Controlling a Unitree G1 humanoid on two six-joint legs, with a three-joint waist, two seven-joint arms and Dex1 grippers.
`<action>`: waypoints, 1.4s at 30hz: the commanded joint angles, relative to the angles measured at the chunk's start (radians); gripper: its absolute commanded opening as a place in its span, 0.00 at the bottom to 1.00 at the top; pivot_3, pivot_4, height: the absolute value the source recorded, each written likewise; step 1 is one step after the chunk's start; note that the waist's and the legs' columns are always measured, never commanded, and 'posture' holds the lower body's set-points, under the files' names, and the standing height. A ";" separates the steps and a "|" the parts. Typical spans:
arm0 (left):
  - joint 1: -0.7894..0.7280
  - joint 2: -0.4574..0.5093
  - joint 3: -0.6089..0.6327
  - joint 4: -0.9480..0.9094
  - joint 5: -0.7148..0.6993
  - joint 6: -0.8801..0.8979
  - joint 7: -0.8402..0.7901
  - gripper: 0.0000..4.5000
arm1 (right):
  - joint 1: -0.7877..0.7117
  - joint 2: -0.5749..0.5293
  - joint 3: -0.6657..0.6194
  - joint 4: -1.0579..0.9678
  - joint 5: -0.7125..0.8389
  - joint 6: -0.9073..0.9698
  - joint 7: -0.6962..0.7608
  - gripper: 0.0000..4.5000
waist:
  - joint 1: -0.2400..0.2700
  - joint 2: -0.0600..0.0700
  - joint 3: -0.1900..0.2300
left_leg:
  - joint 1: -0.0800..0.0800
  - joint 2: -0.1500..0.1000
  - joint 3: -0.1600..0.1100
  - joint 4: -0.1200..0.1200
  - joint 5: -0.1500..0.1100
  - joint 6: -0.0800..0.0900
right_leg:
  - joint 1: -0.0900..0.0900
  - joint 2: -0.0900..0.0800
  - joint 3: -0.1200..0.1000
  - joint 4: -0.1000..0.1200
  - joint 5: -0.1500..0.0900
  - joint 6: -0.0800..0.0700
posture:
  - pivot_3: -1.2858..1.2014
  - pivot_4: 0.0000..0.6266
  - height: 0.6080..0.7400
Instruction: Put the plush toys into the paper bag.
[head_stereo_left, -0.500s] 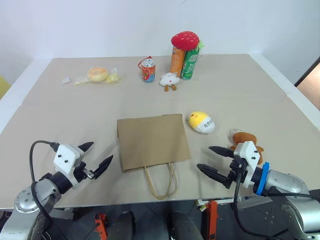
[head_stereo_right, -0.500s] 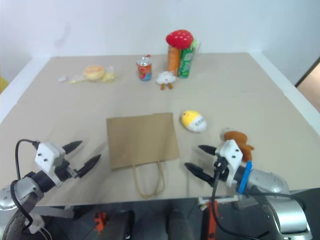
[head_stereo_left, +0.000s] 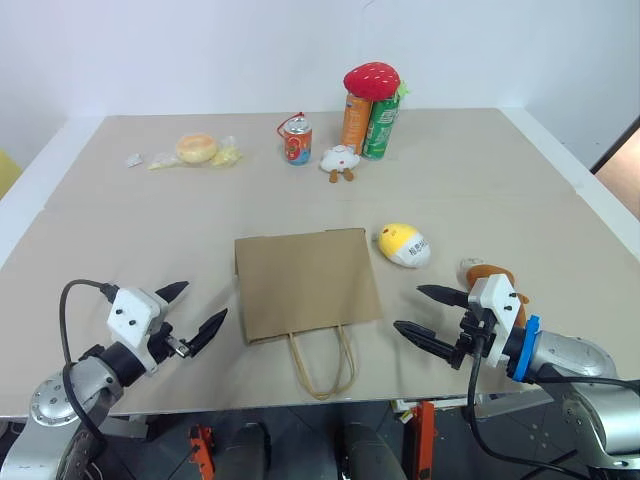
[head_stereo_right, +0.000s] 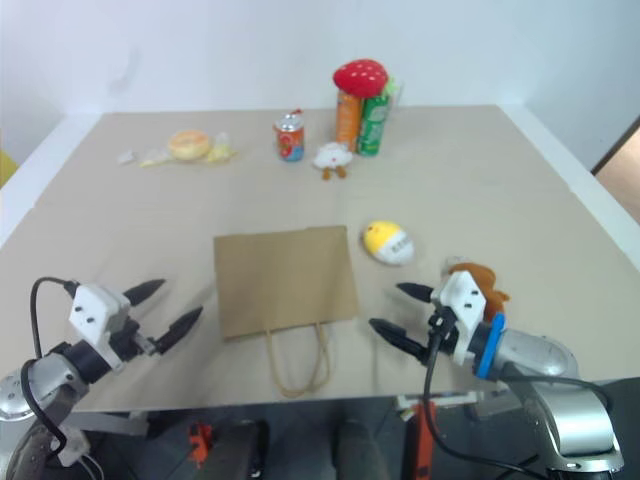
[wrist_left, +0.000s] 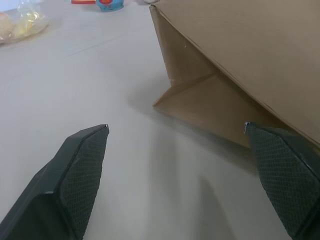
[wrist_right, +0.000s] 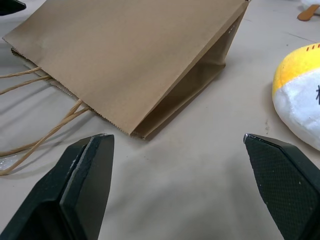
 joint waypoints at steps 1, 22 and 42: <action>-0.017 0.001 0.010 -0.029 0.003 -0.034 0.002 0.99 | -0.028 -0.016 0.002 -0.009 0.017 -0.014 0.026 1.00 | 0.000 0.000 0.000 | 0.000 0.000 0.000 0.000 0.000 0.000 | 0.000 0.000 0.000 0.000 0.000 0.000 | 0.52 0.24 1.00; -0.229 0.239 -0.216 -0.072 0.082 -0.167 -0.315 0.99 | -0.526 -0.084 0.241 0.104 0.131 0.072 0.382 1.00 | 0.001 -0.003 0.001 | -0.001 0.001 0.000 -0.001 -0.004 -0.004 | 0.000 0.004 0.002 0.000 0.001 -0.001 | 0.52 0.24 1.00; -0.405 0.243 -0.453 0.122 0.182 -0.462 -0.579 0.99 | -0.438 -0.126 0.196 -0.029 0.254 0.226 0.325 1.00 | 0.000 -0.003 0.001 | 0.000 0.010 -0.001 0.001 -0.004 -0.003 | -0.001 0.013 0.002 0.001 0.000 -0.003 | 0.52 0.24 1.00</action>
